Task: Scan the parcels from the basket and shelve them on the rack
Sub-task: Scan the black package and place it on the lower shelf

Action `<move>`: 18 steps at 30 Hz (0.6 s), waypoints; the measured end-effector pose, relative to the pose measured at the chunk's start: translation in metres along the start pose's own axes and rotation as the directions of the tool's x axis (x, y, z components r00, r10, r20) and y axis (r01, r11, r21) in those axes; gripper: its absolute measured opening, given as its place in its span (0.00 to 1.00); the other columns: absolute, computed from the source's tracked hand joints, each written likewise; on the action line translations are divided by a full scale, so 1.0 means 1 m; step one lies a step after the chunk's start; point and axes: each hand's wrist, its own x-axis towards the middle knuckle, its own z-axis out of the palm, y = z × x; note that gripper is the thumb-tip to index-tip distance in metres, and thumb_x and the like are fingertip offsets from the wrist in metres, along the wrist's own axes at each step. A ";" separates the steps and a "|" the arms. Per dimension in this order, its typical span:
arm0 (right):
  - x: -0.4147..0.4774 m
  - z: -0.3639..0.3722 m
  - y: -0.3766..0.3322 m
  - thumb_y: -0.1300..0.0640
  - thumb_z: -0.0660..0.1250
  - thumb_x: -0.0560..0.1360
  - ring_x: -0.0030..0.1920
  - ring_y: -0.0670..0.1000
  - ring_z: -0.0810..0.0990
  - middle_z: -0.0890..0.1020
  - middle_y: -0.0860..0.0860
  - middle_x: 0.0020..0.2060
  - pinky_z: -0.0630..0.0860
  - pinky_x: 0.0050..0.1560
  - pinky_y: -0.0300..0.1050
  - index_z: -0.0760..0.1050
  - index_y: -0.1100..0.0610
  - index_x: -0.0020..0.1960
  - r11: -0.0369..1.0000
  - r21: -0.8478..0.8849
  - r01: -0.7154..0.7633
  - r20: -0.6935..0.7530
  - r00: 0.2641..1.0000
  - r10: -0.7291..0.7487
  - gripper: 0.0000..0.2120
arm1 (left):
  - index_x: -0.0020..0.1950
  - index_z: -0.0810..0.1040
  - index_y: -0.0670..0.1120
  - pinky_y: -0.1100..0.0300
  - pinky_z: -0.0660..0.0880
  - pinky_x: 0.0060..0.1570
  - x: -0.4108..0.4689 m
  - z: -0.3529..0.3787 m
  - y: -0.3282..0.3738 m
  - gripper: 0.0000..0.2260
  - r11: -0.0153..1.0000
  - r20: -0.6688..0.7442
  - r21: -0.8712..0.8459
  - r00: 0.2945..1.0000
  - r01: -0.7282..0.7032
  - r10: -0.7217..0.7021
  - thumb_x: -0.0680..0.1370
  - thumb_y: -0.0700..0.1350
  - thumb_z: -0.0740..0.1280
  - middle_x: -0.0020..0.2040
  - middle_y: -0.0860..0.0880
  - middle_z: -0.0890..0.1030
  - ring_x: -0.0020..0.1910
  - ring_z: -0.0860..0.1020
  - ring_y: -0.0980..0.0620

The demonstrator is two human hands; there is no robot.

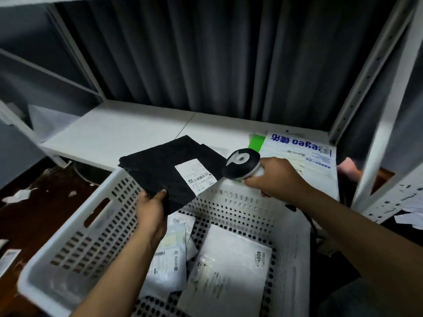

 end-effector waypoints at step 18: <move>0.054 -0.083 0.099 0.53 0.72 0.72 0.46 0.60 0.83 0.84 0.61 0.44 0.79 0.49 0.53 0.80 0.63 0.49 0.967 0.046 -0.250 -0.414 0.877 0.246 0.13 | 0.57 0.76 0.42 0.48 0.76 0.58 0.038 0.237 -0.087 0.15 0.933 0.293 0.316 0.918 0.173 -0.269 0.76 0.27 0.61 0.57 0.41 0.80 0.50 0.78 0.44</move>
